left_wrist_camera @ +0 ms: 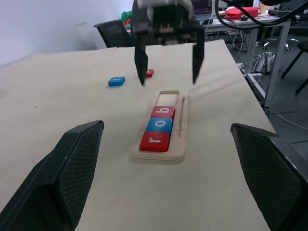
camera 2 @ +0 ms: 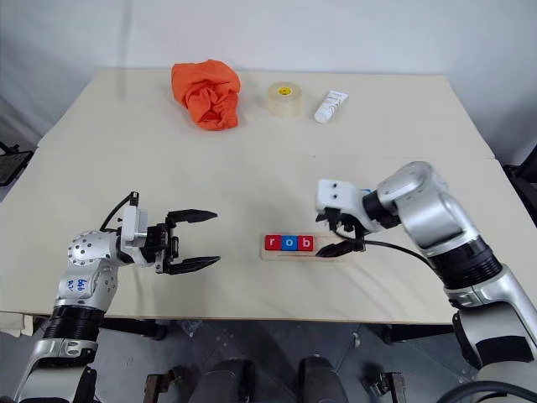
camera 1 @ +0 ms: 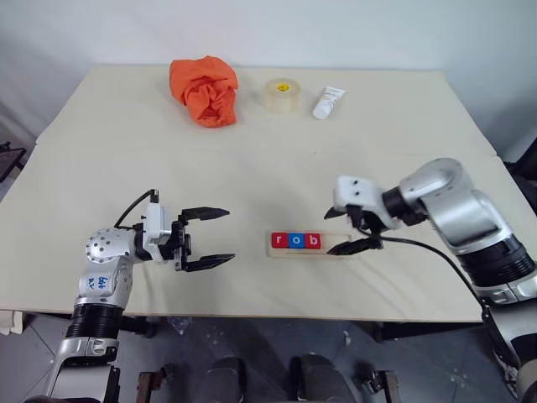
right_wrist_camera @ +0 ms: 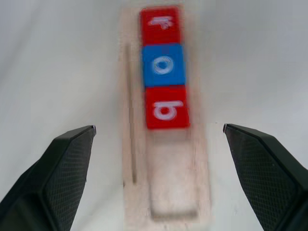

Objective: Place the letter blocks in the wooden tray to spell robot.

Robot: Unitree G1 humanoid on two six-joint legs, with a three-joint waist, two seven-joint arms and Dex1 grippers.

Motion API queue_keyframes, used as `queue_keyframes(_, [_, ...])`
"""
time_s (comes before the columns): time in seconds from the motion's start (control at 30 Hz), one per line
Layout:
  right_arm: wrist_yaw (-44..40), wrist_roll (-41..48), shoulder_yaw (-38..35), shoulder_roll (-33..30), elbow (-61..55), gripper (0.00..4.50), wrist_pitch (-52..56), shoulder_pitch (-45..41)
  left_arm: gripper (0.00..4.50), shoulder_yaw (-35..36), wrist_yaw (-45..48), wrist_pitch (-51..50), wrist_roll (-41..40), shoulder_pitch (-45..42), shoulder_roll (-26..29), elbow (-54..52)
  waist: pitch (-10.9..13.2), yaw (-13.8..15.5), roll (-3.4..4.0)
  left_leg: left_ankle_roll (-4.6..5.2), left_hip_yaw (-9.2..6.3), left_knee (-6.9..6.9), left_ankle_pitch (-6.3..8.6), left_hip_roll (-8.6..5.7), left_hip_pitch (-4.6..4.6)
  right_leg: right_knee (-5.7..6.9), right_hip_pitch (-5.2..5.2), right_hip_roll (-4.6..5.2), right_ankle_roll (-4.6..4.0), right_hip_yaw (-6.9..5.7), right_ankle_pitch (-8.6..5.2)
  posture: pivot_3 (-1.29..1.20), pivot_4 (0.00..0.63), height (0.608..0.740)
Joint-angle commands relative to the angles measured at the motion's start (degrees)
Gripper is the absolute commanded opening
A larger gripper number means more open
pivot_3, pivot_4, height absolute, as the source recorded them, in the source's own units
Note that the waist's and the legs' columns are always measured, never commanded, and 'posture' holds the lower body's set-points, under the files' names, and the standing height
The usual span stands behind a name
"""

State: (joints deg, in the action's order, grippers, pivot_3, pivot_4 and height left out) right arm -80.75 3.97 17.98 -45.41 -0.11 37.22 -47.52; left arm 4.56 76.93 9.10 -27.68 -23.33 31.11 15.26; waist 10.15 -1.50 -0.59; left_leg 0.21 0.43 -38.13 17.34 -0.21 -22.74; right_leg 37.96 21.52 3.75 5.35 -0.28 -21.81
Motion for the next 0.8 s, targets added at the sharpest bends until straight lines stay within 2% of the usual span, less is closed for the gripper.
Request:
queue_keyframes(0.03, [5.6,3.7,-9.6,0.1,2.3,4.46,-4.6,2.7,4.5,0.8,-0.1,0.8,0.0,-1.0,0.0,0.3,0.0,-0.1,0.0,0.0,0.0,0.0,0.0,0.0,0.0,0.0,0.0,0.0,0.0,-0.02,0.0,0.0,0.15,0.74])
queue_keyframes(0.27, [12.0,7.8,-24.6,-2.7,13.2,4.46,-16.5,12.4,4.5,0.7,0.0,1.1,0.6,-4.1,-0.5,3.7,0.0,0.3,0.0,0.01,0.0,-0.04,-0.02,-0.02,-0.01,0.02,-0.05,0.01,0.02,-0.06,0.01,0.0,0.15,0.74])
queue_keyframes(0.4, [11.6,9.0,-30.3,-5.9,18.9,4.46,-22.4,19.5,4.5,0.6,0.6,1.0,0.6,-4.9,-0.8,4.2,0.0,0.3,0.0,0.03,0.02,-0.04,-0.02,-0.03,-0.02,0.04,-0.07,0.0,0.03,-0.08,0.01,0.0,0.15,0.74])
queue_keyframes(0.5, [9.0,13.7,-34.8,-6.9,19.2,4.46,-22.4,23.2,4.5,0.6,0.9,0.8,0.6,-5.1,-0.8,4.5,0.0,0.0,0.0,0.06,0.06,-0.06,-0.04,-0.03,-0.02,0.05,-0.07,0.0,0.03,-0.07,0.01,0.0,0.15,0.74])
queue_keyframes(0.67, [6.2,17.3,-38.4,-9.3,17.7,4.46,-21.5,28.5,4.5,0.7,1.3,0.4,0.5,-5.0,-0.5,4.5,0.0,-0.1,0.0,0.07,0.19,-0.04,-0.11,0.0,0.17,0.13,-0.18,-0.05,0.03,0.05,0.01,0.0,0.15,0.74])
queue_keyframes(0.8, [6.4,18.2,-39.0,-10.3,17.5,4.46,-20.7,30.8,4.5,0.8,1.4,0.1,0.5,-5.2,-0.3,4.5,0.0,-0.1,0.0,0.16,0.15,0.0,-0.08,0.01,0.57,-0.03,-0.67,-0.04,0.03,0.05,0.01,0.0,0.15,0.74])
